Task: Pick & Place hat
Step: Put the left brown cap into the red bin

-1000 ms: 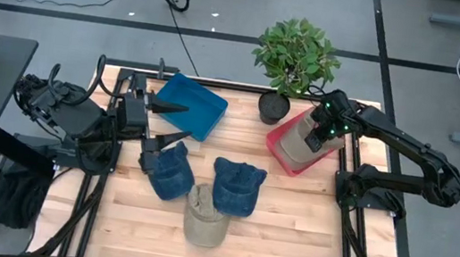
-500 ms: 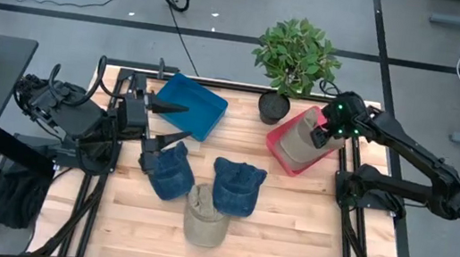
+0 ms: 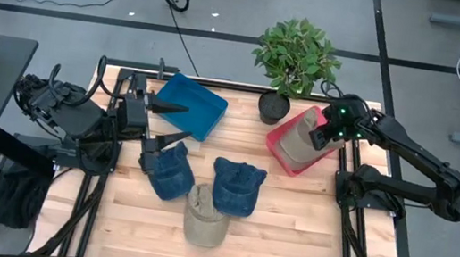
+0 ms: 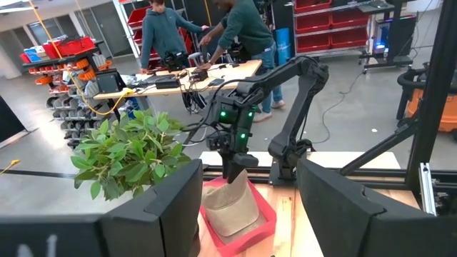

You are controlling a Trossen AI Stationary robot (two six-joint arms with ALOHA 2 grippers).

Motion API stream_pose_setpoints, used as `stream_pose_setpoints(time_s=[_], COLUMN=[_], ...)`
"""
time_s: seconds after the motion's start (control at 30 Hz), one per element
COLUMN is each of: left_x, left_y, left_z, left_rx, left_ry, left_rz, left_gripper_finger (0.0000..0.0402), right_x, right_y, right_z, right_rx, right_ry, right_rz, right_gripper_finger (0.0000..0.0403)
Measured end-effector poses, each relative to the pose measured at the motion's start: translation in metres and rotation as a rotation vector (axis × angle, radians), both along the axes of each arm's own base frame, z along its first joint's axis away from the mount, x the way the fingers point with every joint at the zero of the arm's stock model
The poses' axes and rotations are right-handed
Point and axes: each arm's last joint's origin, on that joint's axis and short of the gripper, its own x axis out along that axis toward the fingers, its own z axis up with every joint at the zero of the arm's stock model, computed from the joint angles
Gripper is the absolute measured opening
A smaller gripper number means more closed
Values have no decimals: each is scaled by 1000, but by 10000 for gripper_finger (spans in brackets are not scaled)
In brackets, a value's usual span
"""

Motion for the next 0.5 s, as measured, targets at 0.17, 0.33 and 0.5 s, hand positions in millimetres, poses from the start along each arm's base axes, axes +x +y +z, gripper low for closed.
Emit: stream_pose_setpoints(time_s=[0.17, 0.33, 0.5], left_x=[0, 0, 0], left_y=[0, 0, 0], left_z=[0, 0, 0], left_rx=[0, 2, 5], left_ry=[0, 1, 2], left_rz=[0, -1, -1], left_gripper_finger=[231, 231, 231], right_x=[1, 0, 2], right_y=[0, -2, -3], right_z=[2, -2, -20], right_rx=[-13, -30, 20], right_ry=[-31, 51, 110], right_rz=[-11, -57, -44], right_gripper_finger=[21, 17, 5])
